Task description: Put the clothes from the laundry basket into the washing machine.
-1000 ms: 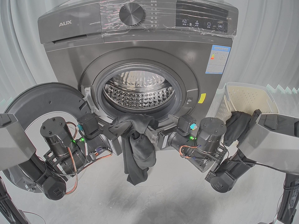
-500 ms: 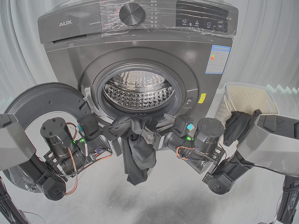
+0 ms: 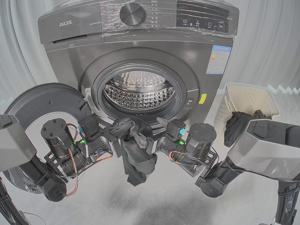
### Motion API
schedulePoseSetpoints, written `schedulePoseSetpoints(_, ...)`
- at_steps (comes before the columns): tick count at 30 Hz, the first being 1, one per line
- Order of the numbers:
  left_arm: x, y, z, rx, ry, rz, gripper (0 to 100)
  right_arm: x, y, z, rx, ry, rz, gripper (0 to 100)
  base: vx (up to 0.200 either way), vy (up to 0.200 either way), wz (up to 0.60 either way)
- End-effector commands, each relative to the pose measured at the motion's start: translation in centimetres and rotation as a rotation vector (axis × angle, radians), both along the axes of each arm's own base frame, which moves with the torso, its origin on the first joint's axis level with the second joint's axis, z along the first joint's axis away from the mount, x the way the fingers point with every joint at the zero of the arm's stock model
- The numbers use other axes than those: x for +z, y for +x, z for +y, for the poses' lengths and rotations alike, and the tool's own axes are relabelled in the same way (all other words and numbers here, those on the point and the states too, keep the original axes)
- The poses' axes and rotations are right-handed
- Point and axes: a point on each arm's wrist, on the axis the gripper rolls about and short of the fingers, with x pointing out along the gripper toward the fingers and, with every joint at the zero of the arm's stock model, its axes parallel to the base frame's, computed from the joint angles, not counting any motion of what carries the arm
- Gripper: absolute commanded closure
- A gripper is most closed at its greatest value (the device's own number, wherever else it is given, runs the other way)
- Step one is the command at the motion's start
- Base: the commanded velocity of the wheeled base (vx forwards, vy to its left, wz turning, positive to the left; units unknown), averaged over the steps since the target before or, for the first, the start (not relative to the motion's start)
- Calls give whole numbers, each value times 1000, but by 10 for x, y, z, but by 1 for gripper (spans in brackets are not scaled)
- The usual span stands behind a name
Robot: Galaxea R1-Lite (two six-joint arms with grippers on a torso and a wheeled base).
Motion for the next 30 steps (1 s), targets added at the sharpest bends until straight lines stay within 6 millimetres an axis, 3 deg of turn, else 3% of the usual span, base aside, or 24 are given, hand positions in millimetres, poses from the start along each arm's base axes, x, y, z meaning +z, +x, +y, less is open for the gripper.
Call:
schedulePoseSetpoints(1, -3, 0, -1, -3, 6, 11, 100, 2, 3, 4, -1, 16, -9, 0, 0, 0, 0)
schedulePoseSetpoints(2, -3, 0, -1, -3, 6, 11, 100, 2, 2, 3, -1, 18, -11, 0, 0, 0, 0)
schedulePoseSetpoints(3, -4, 0, 0, -1, 6, 14, 100, 3, 2, 3, -1, 22, -16, 100, 0, 0, 0)
schedulePoseSetpoints(9, -7, 4, -1, 5, 9, 23, 100, 7, -3, 4, 12, 34, -26, 100, 0, 0, 0)
schedulePoseSetpoints(16, -10, 5, 0, 8, 11, 33, 100, 20, -23, 0, 35, 41, -26, 100, 0, 0, 0)
schedulePoseSetpoints(17, -10, 5, 0, 6, 10, 34, 0, 22, -24, -1, 35, 42, -25, 100, 0, 0, 0)
schedulePoseSetpoints(30, -13, 8, -1, 8, 7, 47, 0, 48, -32, -13, 20, 95, -64, 100, 0, 0, 0)
